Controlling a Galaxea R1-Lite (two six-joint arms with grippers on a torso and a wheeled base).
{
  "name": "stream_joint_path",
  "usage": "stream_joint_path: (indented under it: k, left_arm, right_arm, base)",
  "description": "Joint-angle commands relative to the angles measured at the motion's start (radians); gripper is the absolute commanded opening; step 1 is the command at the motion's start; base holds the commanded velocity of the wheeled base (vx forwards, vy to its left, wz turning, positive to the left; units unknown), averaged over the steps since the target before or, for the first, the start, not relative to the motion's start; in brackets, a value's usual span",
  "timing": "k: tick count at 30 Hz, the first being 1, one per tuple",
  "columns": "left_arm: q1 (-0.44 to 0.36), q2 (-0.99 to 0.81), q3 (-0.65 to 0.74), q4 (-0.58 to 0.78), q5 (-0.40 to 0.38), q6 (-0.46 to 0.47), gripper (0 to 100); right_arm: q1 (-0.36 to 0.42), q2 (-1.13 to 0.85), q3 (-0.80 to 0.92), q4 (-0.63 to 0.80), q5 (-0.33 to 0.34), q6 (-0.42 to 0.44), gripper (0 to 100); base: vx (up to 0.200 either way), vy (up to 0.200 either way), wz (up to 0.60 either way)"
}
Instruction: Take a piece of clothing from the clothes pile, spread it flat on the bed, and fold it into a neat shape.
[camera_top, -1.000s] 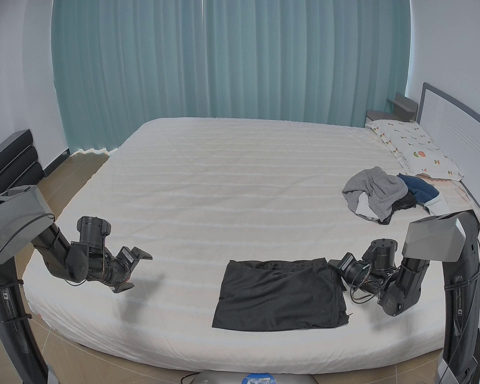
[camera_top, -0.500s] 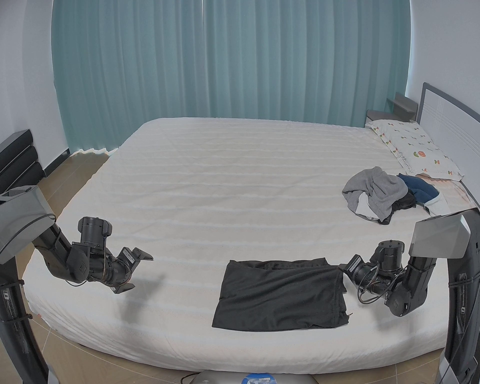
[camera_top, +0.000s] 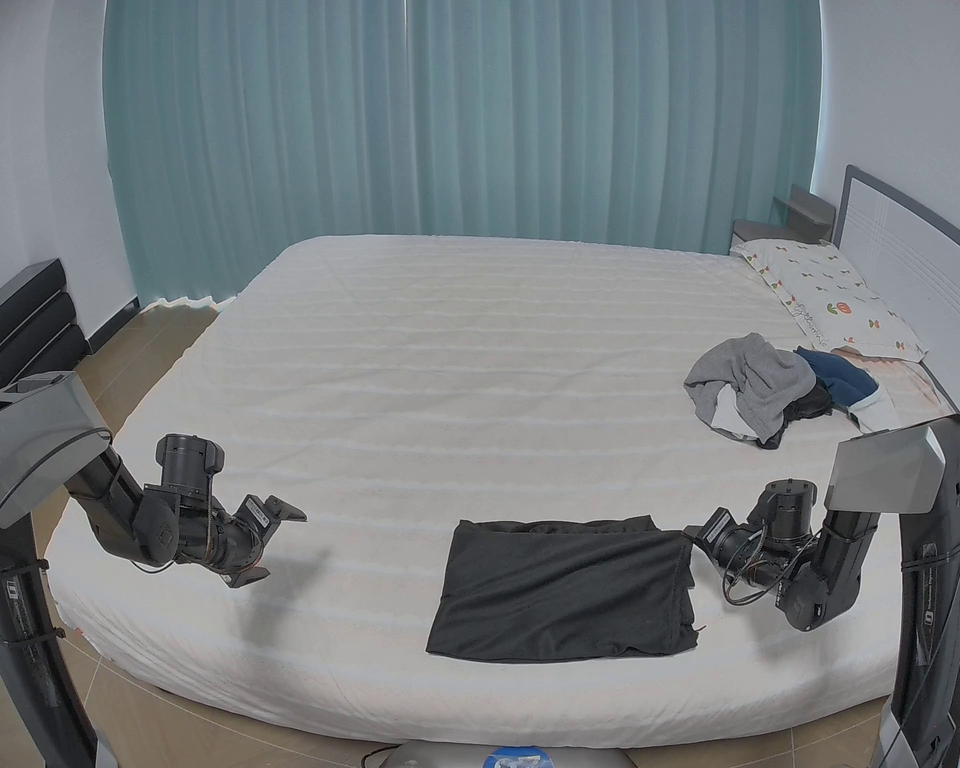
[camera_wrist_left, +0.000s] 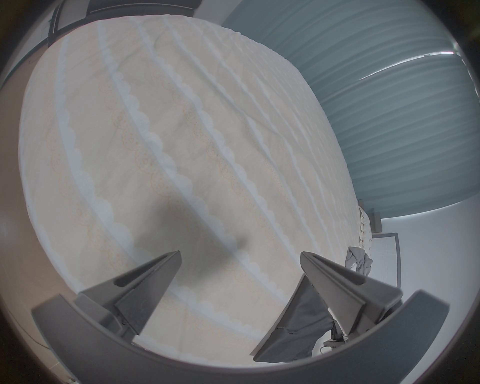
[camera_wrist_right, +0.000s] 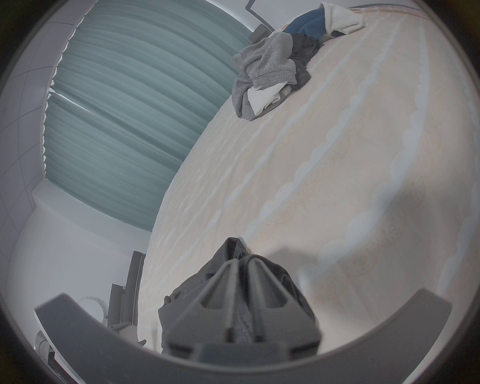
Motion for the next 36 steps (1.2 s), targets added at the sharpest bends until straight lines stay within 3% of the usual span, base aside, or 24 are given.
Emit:
stream_joint_path:
  k: [1, 5, 7, 12, 15, 17, 33, 36]
  left_arm:
    - [0.000, 0.001, -0.002, 0.000, 0.000, 0.000, 100]
    - [0.000, 0.003, -0.005, 0.000, 0.000, -0.002, 100]
    - [0.000, 0.003, -0.005, 0.000, 0.000, -0.002, 100]
    - [-0.002, 0.003, -0.006, 0.000, 0.001, -0.002, 100]
    - [-0.002, 0.003, -0.006, 0.000, 0.001, -0.002, 100]
    - [-0.002, 0.003, -0.006, 0.000, 0.001, 0.000, 100]
    - [-0.003, 0.004, -0.005, 0.000, 0.001, 0.000, 100]
    - [-0.003, 0.004, -0.005, 0.000, 0.003, 0.000, 100]
  right_arm:
    - [-0.009, -0.028, 0.032, -0.011, 0.032, 0.005, 100]
    - [-0.020, -0.079, 0.155, -0.103, 0.162, -0.004, 100]
    - [-0.026, -0.090, 0.190, -0.130, 0.181, -0.015, 100]
    - [-0.027, -0.113, 0.293, -0.146, 0.248, -0.133, 100]
    - [-0.029, -0.116, 0.354, -0.163, 0.354, -0.204, 100]
    - [-0.029, -0.114, 0.374, -0.185, 0.382, -0.217, 100]
    - [0.020, -0.062, 0.346, -0.192, 0.377, -0.233, 100]
    - [0.039, -0.024, 0.308, -0.192, 0.337, -0.234, 100]
  base:
    - [0.000, 0.000, 0.00]
    - [0.000, 0.000, 0.00]
    - [0.000, 0.000, 0.00]
    - [0.000, 0.000, 0.00]
    - [-0.067, 0.000, 0.00]
    - [-0.200, 0.000, 0.00]
    - [0.000, 0.000, 0.00]
    - [0.000, 0.000, 0.00]
